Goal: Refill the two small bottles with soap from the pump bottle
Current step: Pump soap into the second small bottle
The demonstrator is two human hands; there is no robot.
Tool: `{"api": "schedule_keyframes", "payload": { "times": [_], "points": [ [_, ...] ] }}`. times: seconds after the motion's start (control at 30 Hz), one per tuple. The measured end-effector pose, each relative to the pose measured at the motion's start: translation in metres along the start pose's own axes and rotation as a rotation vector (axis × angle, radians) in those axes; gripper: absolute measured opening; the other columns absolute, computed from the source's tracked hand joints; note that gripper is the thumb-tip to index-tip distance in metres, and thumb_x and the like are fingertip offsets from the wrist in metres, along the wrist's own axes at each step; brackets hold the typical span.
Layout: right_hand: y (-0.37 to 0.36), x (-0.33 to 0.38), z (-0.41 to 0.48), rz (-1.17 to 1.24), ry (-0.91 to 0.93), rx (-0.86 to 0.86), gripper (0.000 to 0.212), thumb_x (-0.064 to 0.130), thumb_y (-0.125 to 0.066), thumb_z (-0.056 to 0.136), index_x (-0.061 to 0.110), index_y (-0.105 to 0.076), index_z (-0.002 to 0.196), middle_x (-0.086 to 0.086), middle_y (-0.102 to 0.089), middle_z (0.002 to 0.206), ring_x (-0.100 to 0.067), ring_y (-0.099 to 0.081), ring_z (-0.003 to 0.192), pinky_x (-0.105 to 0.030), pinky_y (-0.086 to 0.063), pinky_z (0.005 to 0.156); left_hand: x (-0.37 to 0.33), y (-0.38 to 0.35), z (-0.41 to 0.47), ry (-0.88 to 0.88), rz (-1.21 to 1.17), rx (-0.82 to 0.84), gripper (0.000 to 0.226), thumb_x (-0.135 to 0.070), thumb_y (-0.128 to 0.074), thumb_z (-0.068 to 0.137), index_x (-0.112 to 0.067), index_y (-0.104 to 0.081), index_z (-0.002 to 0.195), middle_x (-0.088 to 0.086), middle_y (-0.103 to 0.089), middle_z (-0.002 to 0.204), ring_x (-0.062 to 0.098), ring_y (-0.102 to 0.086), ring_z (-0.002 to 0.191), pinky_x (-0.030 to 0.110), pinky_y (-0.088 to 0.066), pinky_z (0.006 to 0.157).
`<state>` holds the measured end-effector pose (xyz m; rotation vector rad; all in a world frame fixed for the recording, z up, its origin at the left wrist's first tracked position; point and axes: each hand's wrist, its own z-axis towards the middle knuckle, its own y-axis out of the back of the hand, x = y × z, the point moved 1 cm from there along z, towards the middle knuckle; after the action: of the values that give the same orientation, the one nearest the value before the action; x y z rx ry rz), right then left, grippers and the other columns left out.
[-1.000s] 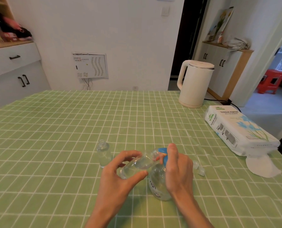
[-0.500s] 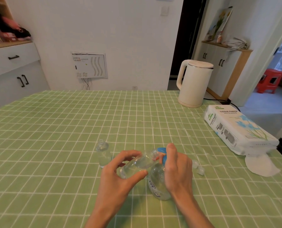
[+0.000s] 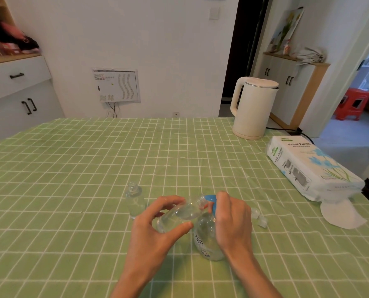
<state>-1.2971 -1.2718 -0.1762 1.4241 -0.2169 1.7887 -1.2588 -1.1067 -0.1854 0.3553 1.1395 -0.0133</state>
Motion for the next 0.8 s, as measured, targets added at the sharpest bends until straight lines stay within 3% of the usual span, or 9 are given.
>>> {"api": "schedule_keyframes", "payload": {
  "times": [0.07, 0.17, 0.33, 0.43, 0.57, 0.7, 0.8],
  "points": [
    [-0.0009, -0.0023, 0.0003, 0.021, -0.036, -0.004, 0.057, 0.055, -0.025, 0.086, 0.036, -0.059, 0.045, 0.027, -0.057, 0.046, -0.001, -0.055, 0.049, -0.034, -0.034, 0.052, 0.0003, 0.0004, 0.0005, -0.002, 0.000, -0.003, 0.043, -0.047, -0.082, 0.066, -0.046, -0.073, 0.107, -0.025, -0.077, 0.112, 0.004, -0.071, 0.109, 0.029, -0.047, 0.092],
    [-0.0023, -0.0061, 0.0014, 0.017, -0.107, 0.001, 0.081, 0.070, -0.016, 0.088, 0.025, -0.076, 0.059, 0.018, -0.075, 0.065, -0.007, -0.066, 0.063, -0.039, -0.053, 0.070, 0.0005, 0.0012, 0.0015, -0.001, -0.008, -0.009, 0.042, -0.047, -0.083, 0.066, -0.046, -0.073, 0.107, -0.024, -0.077, 0.112, 0.005, -0.071, 0.109, 0.028, -0.046, 0.091],
    [-0.0029, -0.0073, 0.0023, 0.014, -0.101, -0.012, 0.085, 0.074, -0.014, 0.089, 0.025, -0.078, 0.060, 0.014, -0.077, 0.068, -0.010, -0.069, 0.068, -0.040, -0.056, 0.077, 0.0019, 0.0012, 0.0015, 0.002, -0.007, -0.002, 0.042, -0.046, -0.083, 0.066, -0.045, -0.073, 0.107, -0.022, -0.077, 0.113, 0.007, -0.071, 0.110, 0.029, -0.046, 0.092],
    [-0.0023, -0.0055, 0.0020, 0.041, -0.085, -0.008, 0.077, 0.069, -0.019, 0.089, 0.028, -0.074, 0.054, 0.017, -0.071, 0.057, -0.007, -0.062, 0.057, -0.038, -0.050, 0.066, 0.0011, -0.0001, 0.0018, 0.002, -0.008, 0.002, 0.042, -0.045, -0.083, 0.066, -0.044, -0.073, 0.107, -0.022, -0.078, 0.112, 0.007, -0.072, 0.109, 0.027, -0.046, 0.091],
    [-0.0001, 0.0005, 0.0017, 0.023, -0.019, 0.008, 0.053, 0.053, -0.027, 0.084, 0.038, -0.054, 0.041, 0.018, -0.045, 0.038, -0.005, -0.046, 0.043, -0.027, -0.027, 0.053, 0.0000, -0.0011, 0.0017, 0.004, -0.008, 0.007, 0.042, -0.044, -0.082, 0.065, -0.045, -0.073, 0.106, -0.023, -0.078, 0.111, 0.006, -0.072, 0.109, 0.027, -0.046, 0.092],
    [0.0008, -0.0001, 0.0013, 0.006, -0.001, 0.018, 0.047, 0.050, -0.028, 0.082, 0.035, -0.048, 0.043, 0.012, -0.037, 0.039, -0.010, -0.037, 0.043, -0.030, -0.025, 0.052, 0.0004, -0.0014, 0.0003, 0.004, -0.006, 0.012, 0.040, -0.040, -0.084, 0.066, -0.043, -0.075, 0.104, -0.022, -0.078, 0.110, 0.006, -0.072, 0.108, 0.027, -0.046, 0.093],
    [-0.0001, -0.0004, 0.0000, 0.043, -0.032, 0.022, 0.056, 0.055, -0.026, 0.088, 0.036, -0.052, 0.042, 0.018, -0.042, 0.038, -0.006, -0.044, 0.042, -0.029, -0.027, 0.054, 0.0000, -0.0015, 0.0002, 0.005, -0.018, 0.003, 0.039, -0.044, -0.083, 0.065, -0.041, -0.076, 0.103, -0.022, -0.078, 0.110, 0.007, -0.072, 0.108, 0.028, -0.046, 0.092]
  ]
}}
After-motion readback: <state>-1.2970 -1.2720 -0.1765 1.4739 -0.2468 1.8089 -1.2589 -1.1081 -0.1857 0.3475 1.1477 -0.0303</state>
